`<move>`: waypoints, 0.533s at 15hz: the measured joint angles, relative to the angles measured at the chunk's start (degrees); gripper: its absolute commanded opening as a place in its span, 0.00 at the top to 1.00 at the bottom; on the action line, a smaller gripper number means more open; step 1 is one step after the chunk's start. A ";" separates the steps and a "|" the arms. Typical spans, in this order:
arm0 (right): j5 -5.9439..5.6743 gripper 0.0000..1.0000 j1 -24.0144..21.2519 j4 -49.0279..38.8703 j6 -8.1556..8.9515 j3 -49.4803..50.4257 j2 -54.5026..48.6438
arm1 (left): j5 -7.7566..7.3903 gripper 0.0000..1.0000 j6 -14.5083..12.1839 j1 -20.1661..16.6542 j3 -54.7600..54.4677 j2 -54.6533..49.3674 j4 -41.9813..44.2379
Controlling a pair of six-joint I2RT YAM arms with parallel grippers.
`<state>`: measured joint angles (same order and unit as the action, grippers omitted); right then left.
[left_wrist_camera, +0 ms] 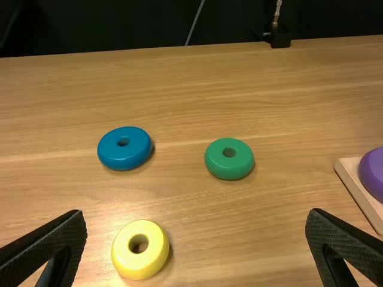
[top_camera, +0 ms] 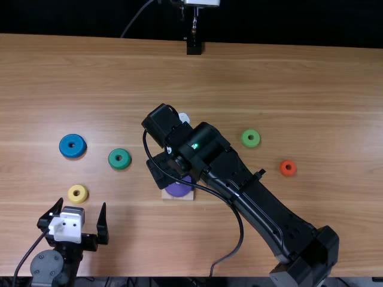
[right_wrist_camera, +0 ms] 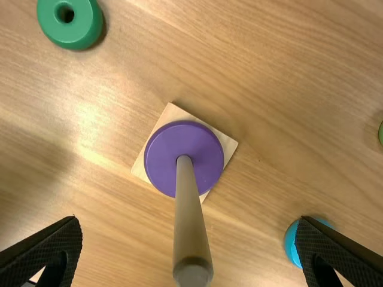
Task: Build the Hanoi tower: stack the rings onto the peg from bottom to top in this color order: purple, dark blue, light blue, dark green, light green, yellow, orange.
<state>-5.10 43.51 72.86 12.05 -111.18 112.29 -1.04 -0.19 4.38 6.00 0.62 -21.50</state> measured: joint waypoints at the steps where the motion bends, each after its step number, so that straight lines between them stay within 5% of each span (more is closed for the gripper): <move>1: 0.00 0.00 0.00 -0.26 0.04 0.00 0.00 | -0.02 0.00 -0.02 0.00 0.00 0.00 -0.02; 4: -0.02 0.00 -0.02 -0.79 0.09 -1.44 0.00 | 0.00 0.00 0.00 0.02 0.00 0.00 0.00; 8: 0.15 0.00 -1.66 -16.39 0.02 -1.95 -1.01 | 0.02 0.00 0.02 0.02 0.00 0.00 -0.02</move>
<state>-4.95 41.85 56.47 12.08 -113.12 111.28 -1.02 -0.16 4.40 6.00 0.62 -21.52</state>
